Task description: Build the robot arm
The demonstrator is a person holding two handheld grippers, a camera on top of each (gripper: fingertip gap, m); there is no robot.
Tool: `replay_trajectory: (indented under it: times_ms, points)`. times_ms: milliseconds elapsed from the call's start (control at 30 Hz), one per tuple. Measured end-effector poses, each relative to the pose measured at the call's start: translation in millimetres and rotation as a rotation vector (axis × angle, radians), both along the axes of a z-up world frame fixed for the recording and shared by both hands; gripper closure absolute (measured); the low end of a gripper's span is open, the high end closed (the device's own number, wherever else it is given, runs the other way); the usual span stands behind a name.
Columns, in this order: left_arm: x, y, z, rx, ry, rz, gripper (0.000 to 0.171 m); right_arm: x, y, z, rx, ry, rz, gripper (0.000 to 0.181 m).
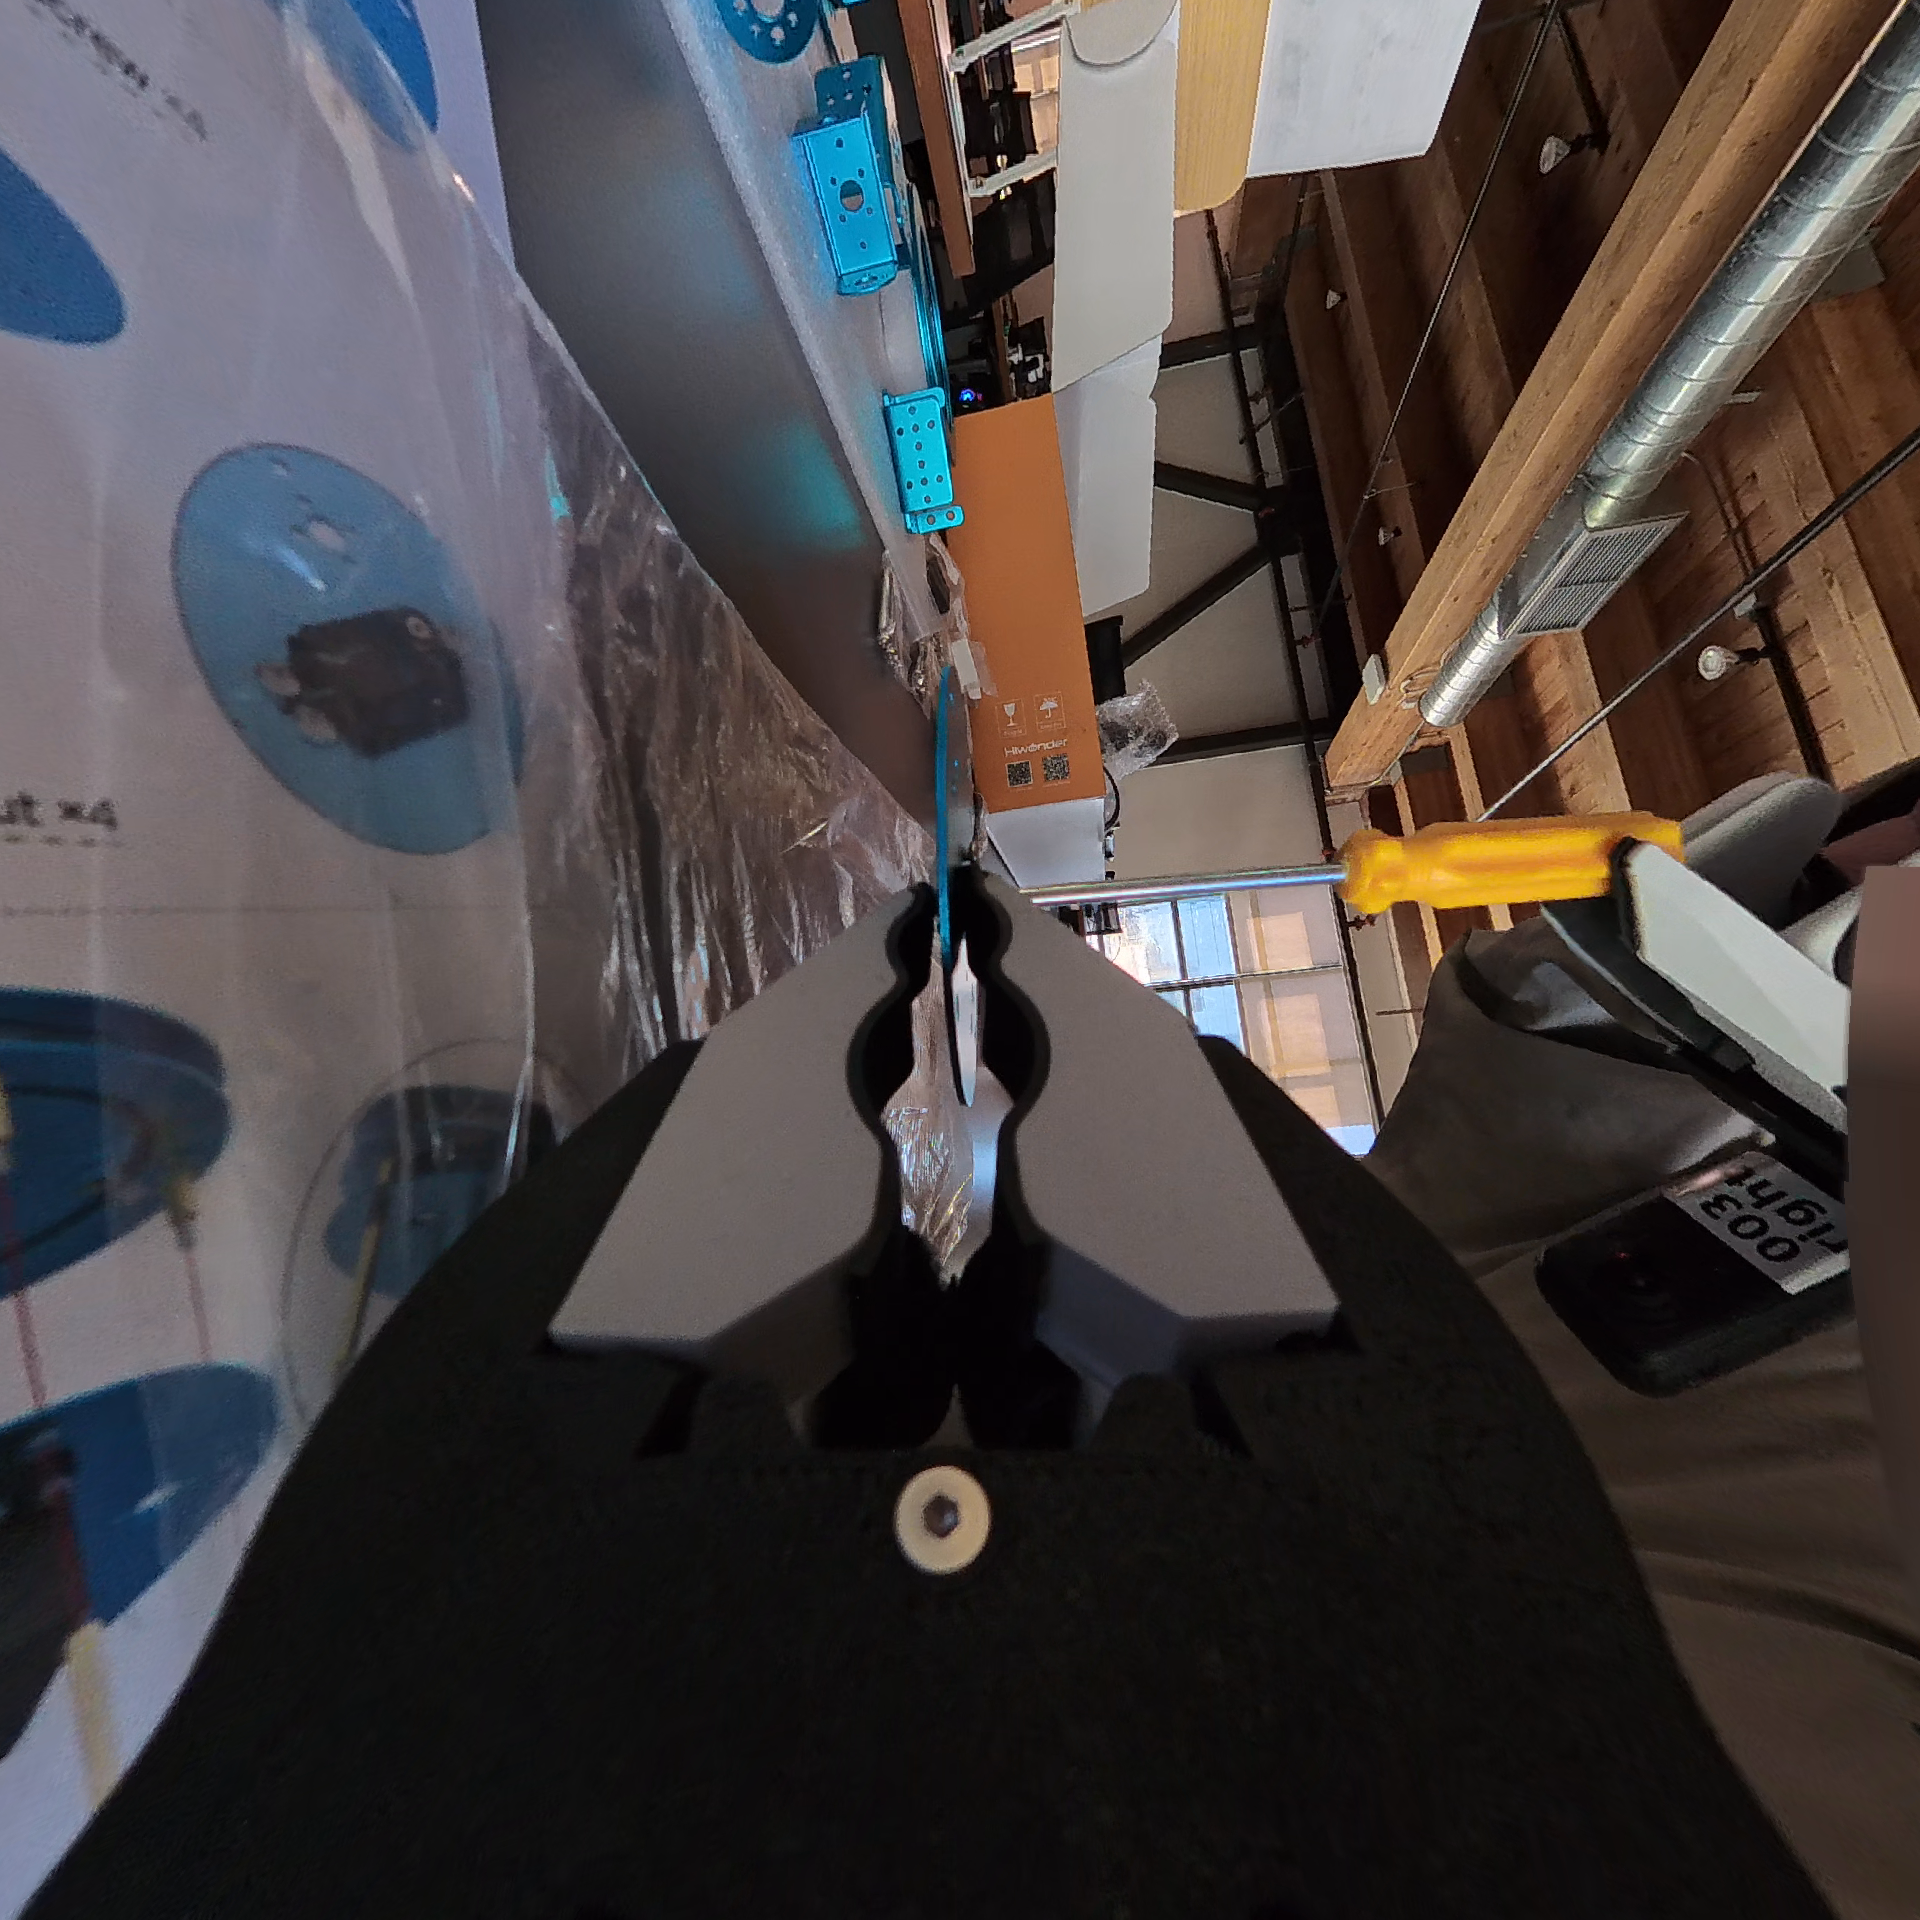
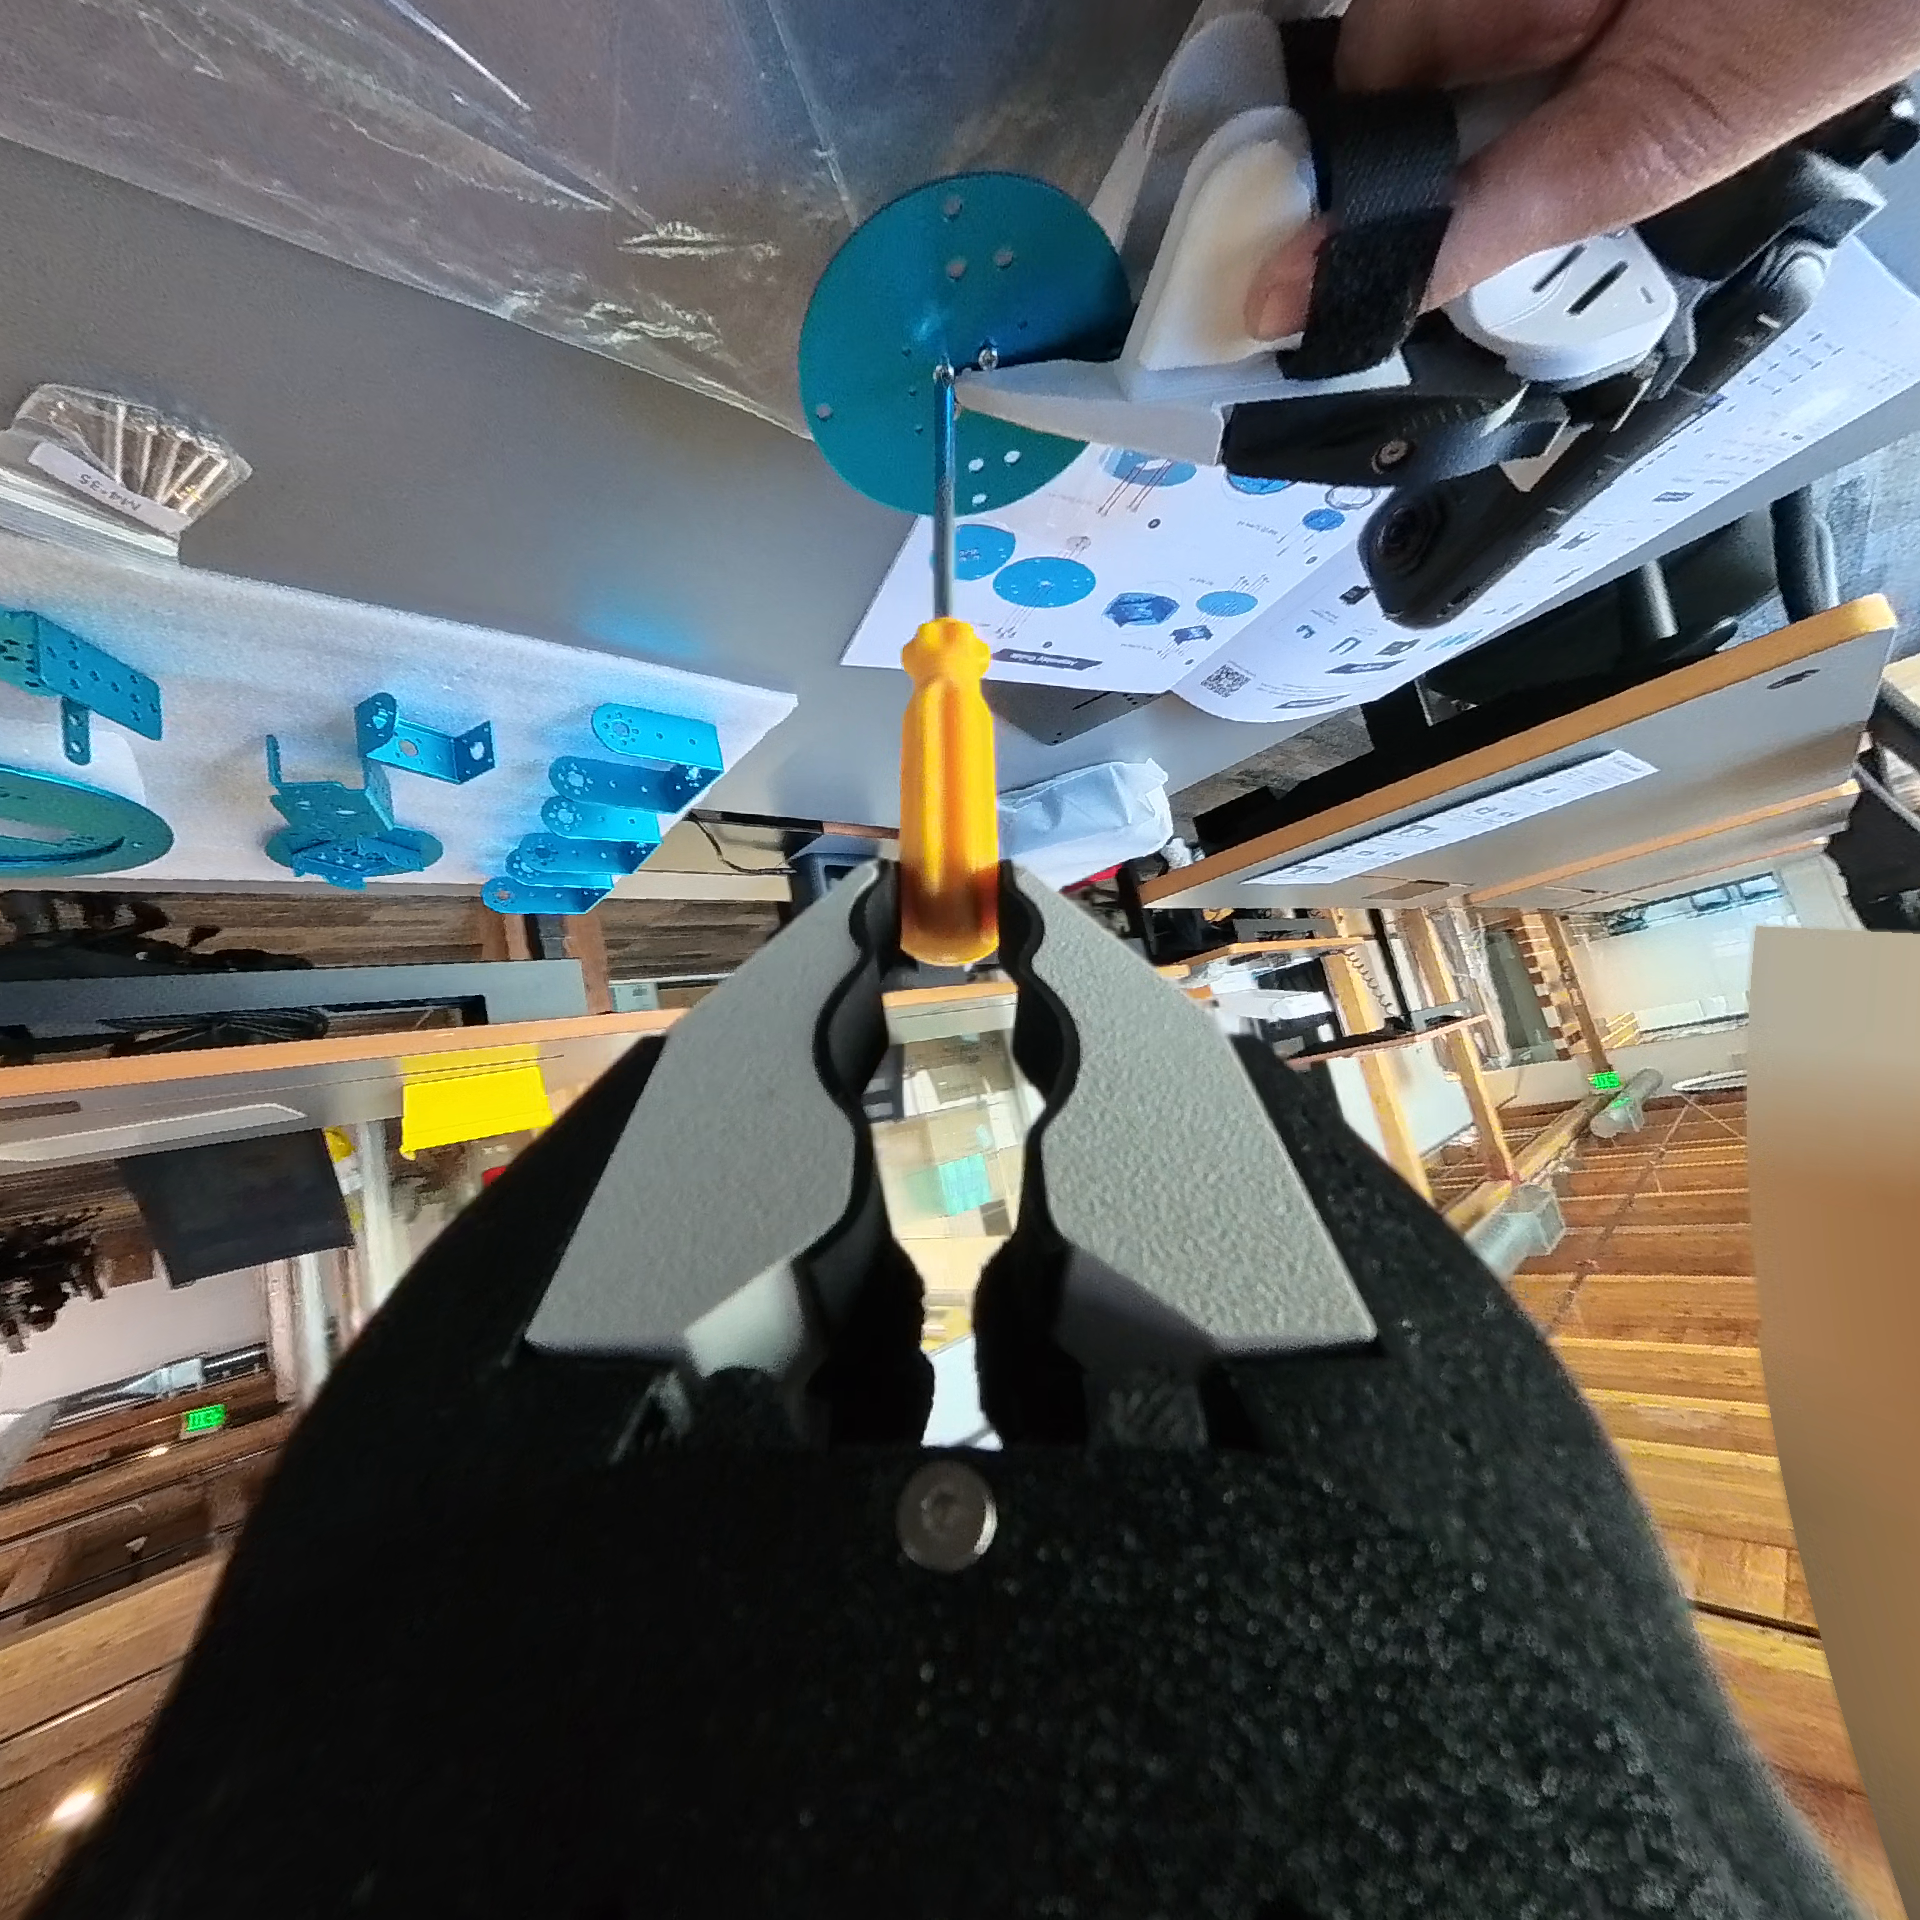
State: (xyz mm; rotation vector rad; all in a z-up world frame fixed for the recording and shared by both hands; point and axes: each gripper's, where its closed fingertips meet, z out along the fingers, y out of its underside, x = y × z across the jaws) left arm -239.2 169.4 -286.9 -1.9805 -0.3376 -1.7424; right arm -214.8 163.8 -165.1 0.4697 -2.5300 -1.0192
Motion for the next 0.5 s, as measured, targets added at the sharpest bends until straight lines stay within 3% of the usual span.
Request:
replay_trajectory:
  times_ms: [267,500]
  points:
    - [-1.5,2.3,-3.4,0.018,0.069,0.029,0.166,4.4,5.6,-4.1,0.015,0.068,-0.266,0.163]
    - [-1.7,2.7,-5.5,-0.001,0.067,0.028,0.166,-2.2,5.5,-4.0,0.165,0.08,-0.096,0.164]
